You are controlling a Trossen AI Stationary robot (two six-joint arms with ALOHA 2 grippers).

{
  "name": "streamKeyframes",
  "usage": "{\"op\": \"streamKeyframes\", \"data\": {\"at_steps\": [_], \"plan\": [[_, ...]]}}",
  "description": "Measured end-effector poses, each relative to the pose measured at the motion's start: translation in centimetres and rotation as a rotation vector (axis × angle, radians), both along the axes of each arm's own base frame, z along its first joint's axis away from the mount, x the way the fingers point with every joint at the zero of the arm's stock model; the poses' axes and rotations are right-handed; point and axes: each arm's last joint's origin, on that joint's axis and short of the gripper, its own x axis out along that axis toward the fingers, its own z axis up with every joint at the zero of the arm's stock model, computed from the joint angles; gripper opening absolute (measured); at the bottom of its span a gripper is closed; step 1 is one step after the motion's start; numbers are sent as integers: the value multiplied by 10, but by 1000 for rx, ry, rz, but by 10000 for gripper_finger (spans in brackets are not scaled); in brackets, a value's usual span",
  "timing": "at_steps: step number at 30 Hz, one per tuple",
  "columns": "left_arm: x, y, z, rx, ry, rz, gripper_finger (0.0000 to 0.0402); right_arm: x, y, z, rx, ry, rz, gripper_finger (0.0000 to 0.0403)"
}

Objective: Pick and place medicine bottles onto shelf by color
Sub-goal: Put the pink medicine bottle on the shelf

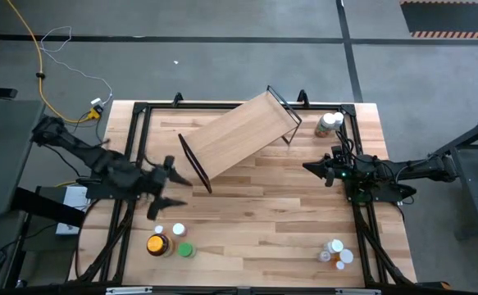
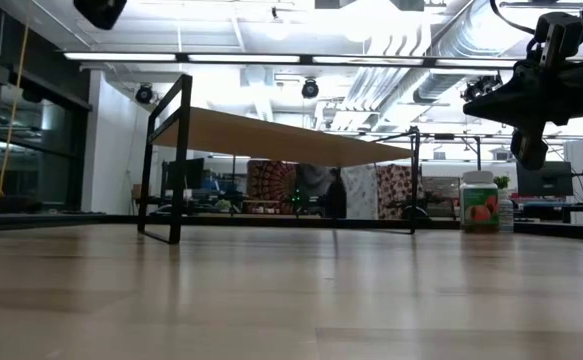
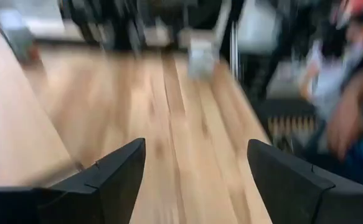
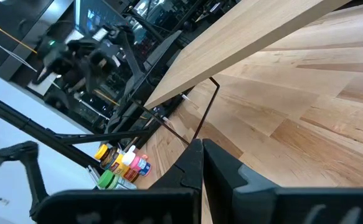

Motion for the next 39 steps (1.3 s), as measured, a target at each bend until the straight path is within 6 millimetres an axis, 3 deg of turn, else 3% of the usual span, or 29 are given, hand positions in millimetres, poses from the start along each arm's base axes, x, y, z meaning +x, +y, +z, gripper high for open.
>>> {"op": "streamKeyframes", "data": {"at_steps": [6, 15, 28, 39], "plan": [[16, -33, -17, 81, 371, -58, 273, 0, 0, 0, 0, 0, 0, 0], [29, -63, -51, 135, 570, -117, 273, 0, 0, 0, 0, 0, 0, 0], [35, -71, -74, 98, 726, -127, 273, 0, 0, 0, 0, 0, 0, 0], [42, -55, -80, -9, 826, -20, 273, 0, 0, 0, 0, 0, 0, 0]]}}
